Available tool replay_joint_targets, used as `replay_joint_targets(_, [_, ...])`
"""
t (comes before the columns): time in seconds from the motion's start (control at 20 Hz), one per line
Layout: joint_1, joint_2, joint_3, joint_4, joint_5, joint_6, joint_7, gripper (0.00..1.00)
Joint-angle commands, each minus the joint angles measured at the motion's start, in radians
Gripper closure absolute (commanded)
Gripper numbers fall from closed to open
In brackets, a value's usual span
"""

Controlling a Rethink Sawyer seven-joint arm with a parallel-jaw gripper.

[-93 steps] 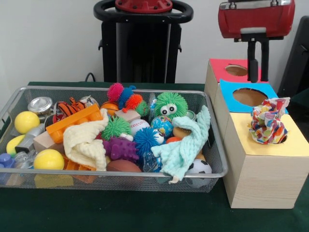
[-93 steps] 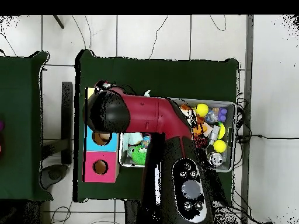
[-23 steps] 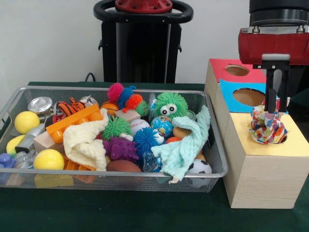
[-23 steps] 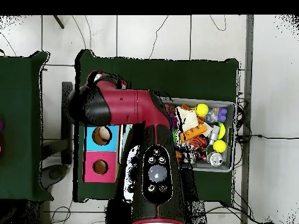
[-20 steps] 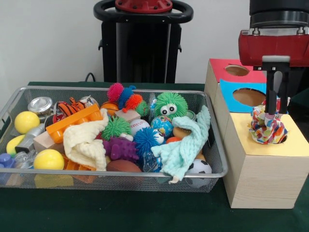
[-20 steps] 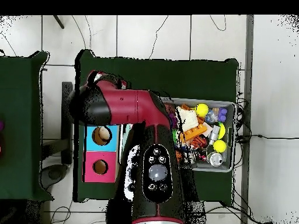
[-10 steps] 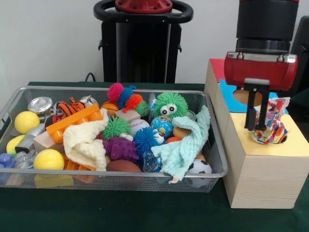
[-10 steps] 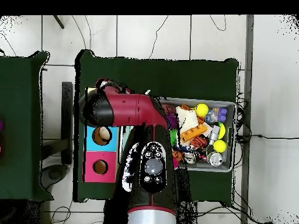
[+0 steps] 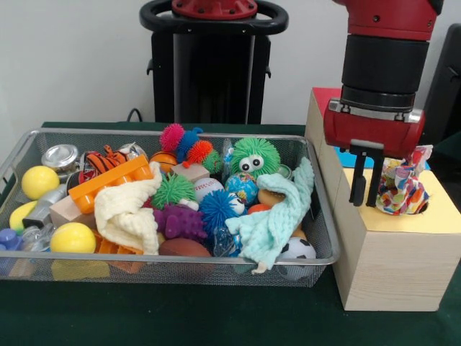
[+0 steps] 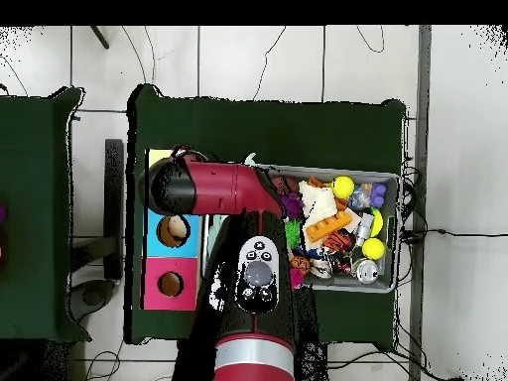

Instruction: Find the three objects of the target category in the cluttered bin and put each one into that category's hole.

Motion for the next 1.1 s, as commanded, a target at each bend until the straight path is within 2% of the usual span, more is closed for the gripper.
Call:
replay_joint_targets(0.05, [-0.035,0.012,0.056,0.055,0.071,0.084,0.156,1.00])
replay_joint_targets(0.45, [-0.017,-0.005,0.042,0.045,0.097,0.119,0.150,1.00])
replay_joint_targets(0.65, [-0.038,-0.026,0.069,0.073,0.114,0.189,0.114,1.00])
replay_joint_targets(1.1, [-0.070,-0.019,0.109,0.092,0.129,0.233,0.069,1.00])
